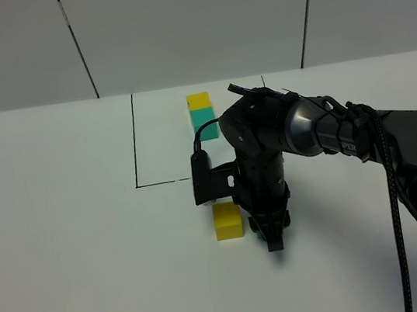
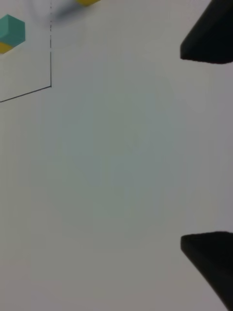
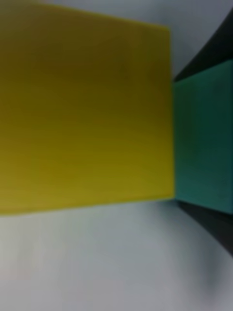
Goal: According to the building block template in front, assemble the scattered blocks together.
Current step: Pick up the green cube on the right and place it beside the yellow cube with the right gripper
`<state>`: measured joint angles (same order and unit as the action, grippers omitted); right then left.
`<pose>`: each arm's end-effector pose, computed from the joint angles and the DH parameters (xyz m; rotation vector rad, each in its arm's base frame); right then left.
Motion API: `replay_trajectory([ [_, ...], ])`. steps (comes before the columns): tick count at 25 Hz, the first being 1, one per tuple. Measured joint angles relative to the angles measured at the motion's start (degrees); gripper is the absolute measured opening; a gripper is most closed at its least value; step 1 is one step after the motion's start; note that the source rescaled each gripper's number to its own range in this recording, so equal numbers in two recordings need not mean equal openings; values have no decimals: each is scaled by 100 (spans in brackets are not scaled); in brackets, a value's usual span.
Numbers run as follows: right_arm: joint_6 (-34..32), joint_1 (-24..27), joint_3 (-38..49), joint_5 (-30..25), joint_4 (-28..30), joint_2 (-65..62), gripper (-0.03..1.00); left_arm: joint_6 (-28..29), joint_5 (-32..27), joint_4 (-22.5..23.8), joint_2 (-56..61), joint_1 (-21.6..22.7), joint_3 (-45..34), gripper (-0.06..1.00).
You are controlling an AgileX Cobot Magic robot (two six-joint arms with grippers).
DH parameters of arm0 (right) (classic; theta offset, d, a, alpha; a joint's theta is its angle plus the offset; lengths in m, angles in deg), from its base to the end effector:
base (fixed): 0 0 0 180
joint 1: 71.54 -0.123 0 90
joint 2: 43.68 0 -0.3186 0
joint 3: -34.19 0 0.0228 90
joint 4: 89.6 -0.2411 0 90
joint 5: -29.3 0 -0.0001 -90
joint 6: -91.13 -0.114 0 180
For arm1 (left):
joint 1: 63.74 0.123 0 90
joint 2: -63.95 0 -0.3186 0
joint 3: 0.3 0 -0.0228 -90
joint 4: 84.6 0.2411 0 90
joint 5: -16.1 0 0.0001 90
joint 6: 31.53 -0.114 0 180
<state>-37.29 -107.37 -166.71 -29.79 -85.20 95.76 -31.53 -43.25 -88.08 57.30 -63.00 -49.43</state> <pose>0.3850 0.2687 0.1214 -2.1897 2.2053 -0.1115 -0.0268 -0.0063 0.2660 -0.0107 2.0085 -0.0640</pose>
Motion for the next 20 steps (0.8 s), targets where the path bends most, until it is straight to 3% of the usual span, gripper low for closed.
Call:
replay_trajectory([
  [20,-141,0,-11,339,-285,4,2,0,0,0,0,0,0,60],
])
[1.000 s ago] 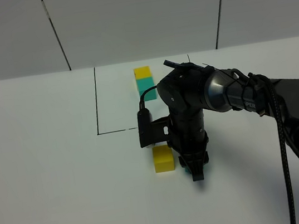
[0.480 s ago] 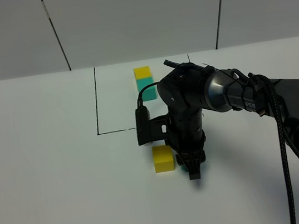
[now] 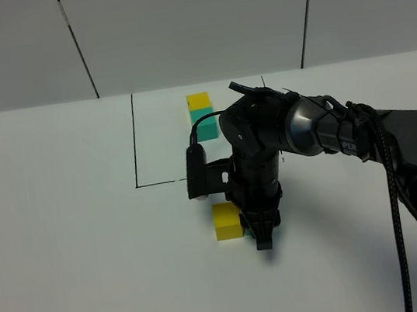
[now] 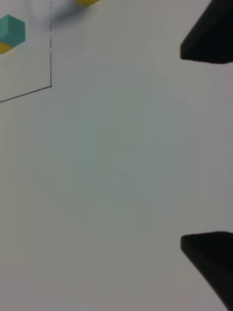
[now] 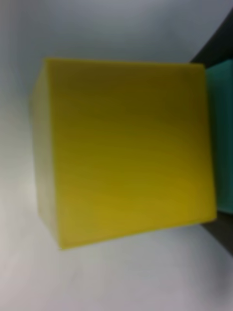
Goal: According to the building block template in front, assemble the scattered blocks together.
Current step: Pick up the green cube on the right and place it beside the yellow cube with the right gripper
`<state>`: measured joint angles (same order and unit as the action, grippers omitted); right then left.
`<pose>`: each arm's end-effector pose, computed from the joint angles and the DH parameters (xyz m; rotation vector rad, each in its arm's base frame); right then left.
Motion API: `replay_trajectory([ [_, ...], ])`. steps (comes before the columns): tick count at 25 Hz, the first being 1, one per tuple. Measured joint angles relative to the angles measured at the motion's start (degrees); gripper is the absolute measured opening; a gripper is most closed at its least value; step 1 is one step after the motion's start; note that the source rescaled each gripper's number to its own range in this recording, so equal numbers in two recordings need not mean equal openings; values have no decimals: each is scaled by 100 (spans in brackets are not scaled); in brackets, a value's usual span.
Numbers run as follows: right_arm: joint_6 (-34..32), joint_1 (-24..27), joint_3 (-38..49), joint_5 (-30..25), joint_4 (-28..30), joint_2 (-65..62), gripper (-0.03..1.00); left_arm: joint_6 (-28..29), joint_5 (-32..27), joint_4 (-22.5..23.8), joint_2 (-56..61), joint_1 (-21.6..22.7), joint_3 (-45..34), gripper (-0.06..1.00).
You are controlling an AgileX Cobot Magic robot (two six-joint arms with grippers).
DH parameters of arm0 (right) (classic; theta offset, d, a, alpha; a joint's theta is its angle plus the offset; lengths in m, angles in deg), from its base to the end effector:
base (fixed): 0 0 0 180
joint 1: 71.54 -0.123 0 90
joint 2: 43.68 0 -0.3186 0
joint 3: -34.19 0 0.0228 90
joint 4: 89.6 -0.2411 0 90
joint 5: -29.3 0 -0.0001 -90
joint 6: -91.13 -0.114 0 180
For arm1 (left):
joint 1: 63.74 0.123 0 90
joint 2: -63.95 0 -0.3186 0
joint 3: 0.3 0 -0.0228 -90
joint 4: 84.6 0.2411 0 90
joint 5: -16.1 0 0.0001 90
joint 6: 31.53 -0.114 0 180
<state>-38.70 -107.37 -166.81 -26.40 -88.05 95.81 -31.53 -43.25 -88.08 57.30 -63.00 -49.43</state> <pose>0.3878 0.2768 0.1216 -2.0912 2.2111 -0.0542 -0.0268 -0.0063 0.2660 -0.0107 2.0085 -0.0640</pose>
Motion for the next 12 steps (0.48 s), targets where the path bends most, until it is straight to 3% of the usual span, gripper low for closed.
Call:
replay_trajectory([
  [12,11,0,-26,-25,-29,13,2,0,0,0,0,0,0,60],
])
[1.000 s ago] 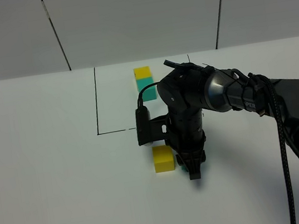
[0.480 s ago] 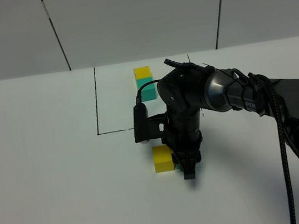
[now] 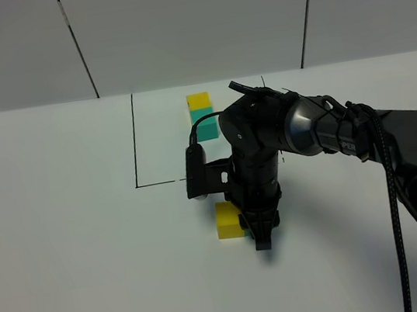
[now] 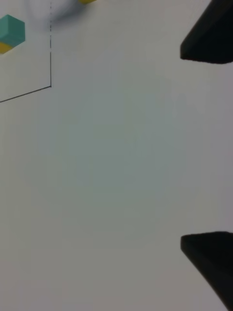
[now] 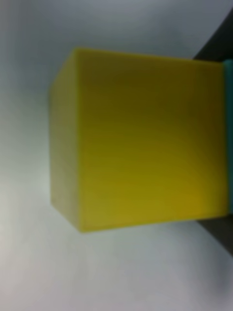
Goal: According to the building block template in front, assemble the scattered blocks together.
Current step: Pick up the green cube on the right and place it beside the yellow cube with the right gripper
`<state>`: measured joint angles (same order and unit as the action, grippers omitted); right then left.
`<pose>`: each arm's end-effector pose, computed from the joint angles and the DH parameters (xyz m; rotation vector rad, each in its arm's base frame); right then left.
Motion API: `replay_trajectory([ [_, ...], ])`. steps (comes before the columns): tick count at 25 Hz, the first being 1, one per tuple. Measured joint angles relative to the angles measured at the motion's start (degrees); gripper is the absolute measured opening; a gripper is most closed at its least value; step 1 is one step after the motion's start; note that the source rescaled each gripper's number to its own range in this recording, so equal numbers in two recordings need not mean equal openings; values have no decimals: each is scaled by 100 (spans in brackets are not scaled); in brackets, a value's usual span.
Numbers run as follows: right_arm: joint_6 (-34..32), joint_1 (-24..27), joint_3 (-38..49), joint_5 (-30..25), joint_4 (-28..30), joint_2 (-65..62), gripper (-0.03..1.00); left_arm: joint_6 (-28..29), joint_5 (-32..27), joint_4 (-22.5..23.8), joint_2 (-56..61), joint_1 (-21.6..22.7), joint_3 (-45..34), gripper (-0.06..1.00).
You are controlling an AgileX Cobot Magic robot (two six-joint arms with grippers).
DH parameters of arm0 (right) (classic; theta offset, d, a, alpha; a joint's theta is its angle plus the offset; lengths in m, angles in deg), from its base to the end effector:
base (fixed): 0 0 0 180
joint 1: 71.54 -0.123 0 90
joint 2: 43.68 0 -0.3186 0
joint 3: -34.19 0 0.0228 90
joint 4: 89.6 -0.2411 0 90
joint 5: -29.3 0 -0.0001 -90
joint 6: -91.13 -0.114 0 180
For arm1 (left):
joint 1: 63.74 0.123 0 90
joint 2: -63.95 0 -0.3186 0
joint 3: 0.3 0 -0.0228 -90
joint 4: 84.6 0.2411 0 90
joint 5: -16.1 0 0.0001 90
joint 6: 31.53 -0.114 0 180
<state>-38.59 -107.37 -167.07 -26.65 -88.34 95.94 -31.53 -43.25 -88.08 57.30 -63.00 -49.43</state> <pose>0.3879 0.2775 0.1215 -2.0915 2.2131 -0.0475 -0.0268 -0.0063 0.2660 -0.0107 2.0085 -0.0640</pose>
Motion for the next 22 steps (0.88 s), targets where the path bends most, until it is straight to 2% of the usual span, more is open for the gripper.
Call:
replay_trajectory([
  [22,431,0,-8,-2,-64,7,2,0,0,0,0,0,0,59],
])
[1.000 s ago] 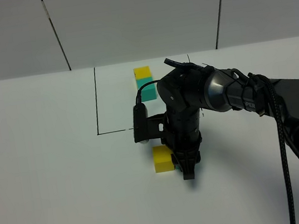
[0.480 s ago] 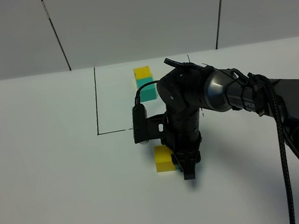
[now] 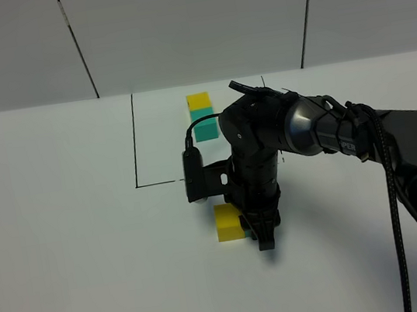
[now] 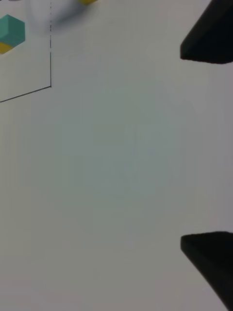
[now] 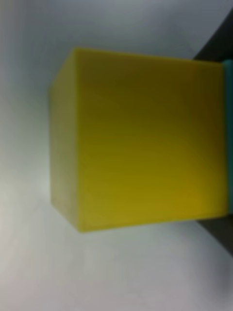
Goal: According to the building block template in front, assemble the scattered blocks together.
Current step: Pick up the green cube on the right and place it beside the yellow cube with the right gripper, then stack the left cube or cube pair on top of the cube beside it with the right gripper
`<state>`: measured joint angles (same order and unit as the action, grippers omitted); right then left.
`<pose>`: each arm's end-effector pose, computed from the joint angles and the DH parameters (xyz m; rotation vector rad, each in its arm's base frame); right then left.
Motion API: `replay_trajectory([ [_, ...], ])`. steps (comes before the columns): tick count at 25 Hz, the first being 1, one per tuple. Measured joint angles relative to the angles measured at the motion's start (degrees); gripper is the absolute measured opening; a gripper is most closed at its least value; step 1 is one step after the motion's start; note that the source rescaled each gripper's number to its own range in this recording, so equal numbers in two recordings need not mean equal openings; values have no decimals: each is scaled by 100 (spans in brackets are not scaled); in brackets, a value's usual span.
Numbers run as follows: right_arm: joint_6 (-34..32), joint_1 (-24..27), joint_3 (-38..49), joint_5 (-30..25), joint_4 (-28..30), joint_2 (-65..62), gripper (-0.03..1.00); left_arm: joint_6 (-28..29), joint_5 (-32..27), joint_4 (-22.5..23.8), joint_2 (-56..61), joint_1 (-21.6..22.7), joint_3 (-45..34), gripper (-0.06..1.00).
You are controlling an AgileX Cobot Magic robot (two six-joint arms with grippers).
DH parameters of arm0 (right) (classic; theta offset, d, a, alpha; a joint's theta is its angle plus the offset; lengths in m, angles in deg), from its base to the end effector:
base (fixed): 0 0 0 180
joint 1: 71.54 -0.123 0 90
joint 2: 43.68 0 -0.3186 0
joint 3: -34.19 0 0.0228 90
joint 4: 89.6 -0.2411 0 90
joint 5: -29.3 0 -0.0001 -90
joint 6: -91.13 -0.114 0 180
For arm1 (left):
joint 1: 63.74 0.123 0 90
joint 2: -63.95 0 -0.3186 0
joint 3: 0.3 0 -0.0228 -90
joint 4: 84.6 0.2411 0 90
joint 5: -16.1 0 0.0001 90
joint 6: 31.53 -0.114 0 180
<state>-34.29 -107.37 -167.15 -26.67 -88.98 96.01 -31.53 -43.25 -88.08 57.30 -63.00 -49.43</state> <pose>0.3874 0.2785 0.1212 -2.1669 2.1394 -0.0385 -0.0268 -0.0063 0.2660 -0.0107 2.0085 -0.0640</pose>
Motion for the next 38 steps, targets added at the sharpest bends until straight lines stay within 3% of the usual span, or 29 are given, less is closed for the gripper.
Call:
replay_trajectory([
  [3,5,0,0,13,-61,0,9,0,0,0,0,0,0,59],
  [6,5,0,-5,148,-61,0,49,0,0,0,0,0,0,59],
  [8,5,0,-6,224,-61,0,81,0,0,0,0,0,0,59],
  [9,5,0,-11,248,-92,0,90,0,0,0,0,0,0,59],
  [11,-53,0,-11,271,-96,0,98,0,0,0,0,0,0,59],
  [18,-219,0,7,109,-419,-115,100,0,0,0,0,0,0,59],
  [23,-492,0,7,55,-517,-919,100,0,0,0,0,0,0,59],
  [28,-2000,173,7,-111,-490,-1658,100,0,0,0,0,0,0,59],
  [33,-3846,1024,7,-708,-425,-2073,100,0,0,0,0,0,0,59],
  [38,-4628,1747,143,-1258,-101,-2664,100,0,0,0,0,0,0,59],
])
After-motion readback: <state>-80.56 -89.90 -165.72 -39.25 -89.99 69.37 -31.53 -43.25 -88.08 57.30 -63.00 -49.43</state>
